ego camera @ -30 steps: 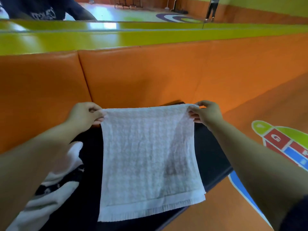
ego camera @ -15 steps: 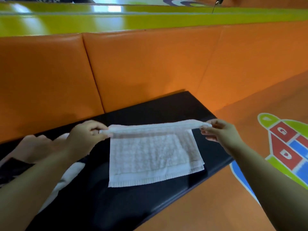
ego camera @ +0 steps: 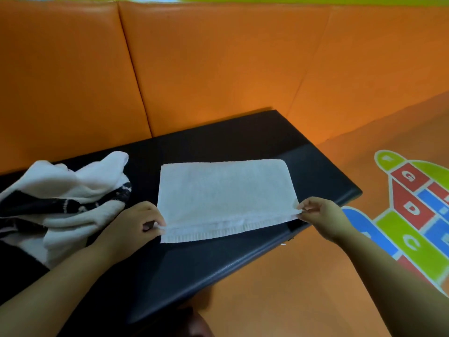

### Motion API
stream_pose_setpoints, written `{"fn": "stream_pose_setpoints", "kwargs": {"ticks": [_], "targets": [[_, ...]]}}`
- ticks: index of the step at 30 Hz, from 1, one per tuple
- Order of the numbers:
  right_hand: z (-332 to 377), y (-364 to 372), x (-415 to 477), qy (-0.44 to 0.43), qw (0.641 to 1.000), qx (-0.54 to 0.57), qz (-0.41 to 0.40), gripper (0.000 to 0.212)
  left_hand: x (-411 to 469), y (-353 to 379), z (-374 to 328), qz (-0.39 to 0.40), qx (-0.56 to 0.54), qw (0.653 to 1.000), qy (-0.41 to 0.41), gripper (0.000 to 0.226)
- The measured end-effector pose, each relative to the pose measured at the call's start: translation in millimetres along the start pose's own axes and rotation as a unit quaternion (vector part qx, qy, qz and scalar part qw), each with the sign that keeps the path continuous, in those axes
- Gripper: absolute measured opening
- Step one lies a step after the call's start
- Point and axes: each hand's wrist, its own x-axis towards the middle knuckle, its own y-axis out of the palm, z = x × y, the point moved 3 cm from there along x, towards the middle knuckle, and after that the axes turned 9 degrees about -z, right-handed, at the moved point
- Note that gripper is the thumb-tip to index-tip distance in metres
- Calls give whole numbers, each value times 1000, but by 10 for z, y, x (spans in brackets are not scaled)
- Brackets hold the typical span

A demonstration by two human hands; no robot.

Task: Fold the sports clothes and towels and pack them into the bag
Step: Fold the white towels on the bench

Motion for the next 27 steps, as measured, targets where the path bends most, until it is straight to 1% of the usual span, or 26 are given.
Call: {"fn": "stream_pose_setpoints", "kwargs": {"ticks": [3,5,7,9,12,17,20,24,27], "targets": [[0,39,9,-21,998,-56,3,16,-26,50,32,10,12,1000,23,26],[24,29,36,-21,998,-65,-16,14,-17,52,23,12,21,998,51,30],[54,-6,66,-16,998,-53,-37,11,0,13,-29,6,13,996,87,23],[66,-34,81,-12,998,-44,-36,10,1,-24,-64,8,-4,994,106,12],[46,-33,71,-5,998,-51,-21,13,-22,-6,-57,40,-13,993,110,11],[8,25,76,23,996,-82,-32,14,-43,149,-52,133,1,989,68,29],[5,47,87,40,994,-99,-29,16,-35,199,-84,170,0,984,58,31],[21,92,63,51,994,-97,-30,22,-43,244,-146,166,1,986,29,19],[43,110,33,55,995,-82,-28,30,-68,290,-172,159,13,987,-10,25]]}}
